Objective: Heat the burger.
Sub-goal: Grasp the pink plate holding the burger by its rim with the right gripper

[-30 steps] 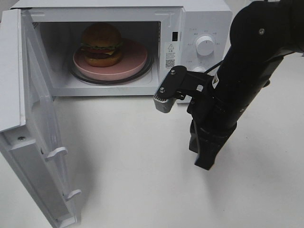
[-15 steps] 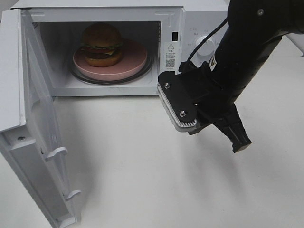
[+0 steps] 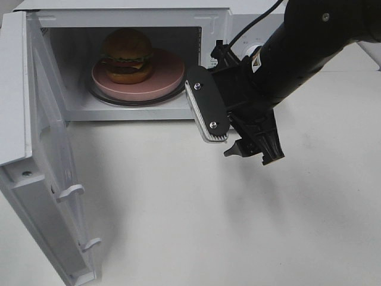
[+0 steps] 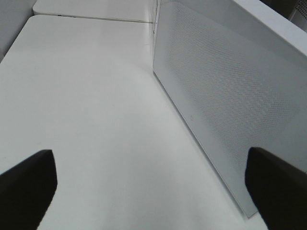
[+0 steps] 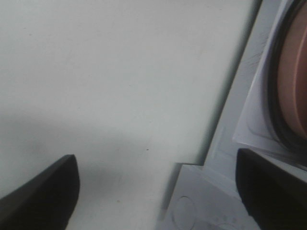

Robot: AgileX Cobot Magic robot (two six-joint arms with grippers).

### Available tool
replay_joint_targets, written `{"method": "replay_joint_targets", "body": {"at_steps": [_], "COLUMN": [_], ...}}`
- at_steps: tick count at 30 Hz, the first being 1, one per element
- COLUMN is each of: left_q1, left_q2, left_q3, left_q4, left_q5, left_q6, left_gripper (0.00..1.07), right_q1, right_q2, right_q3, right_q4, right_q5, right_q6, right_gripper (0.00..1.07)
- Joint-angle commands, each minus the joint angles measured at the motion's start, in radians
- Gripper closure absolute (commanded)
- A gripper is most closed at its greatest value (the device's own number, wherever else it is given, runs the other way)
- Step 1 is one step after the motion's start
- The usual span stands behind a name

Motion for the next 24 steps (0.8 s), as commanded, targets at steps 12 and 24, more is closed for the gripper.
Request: {"method": "replay_joint_targets", "body": {"at_steps": [12,24], "left_q1": [0.003,0.003], "left_q2": [-0.015,-0.015], "left_q3": [0.002,0.002], "left_q4": [-0.007,-0.007], "left_q5": [-0.009,-0.009], "left_q6": [0.000,0.000], "left_gripper": [0.06,0.06], "right_q1": [0.005,0.052], "right_q2": [-0.006,0.142], "right_q3": [-0.002,-0.144], "right_q4": [-0.122,-0.210], "right_q5": [-0.148,-0.167], "right_q6": [0.147,0.245], "right_gripper": [0.14,0.16]}}
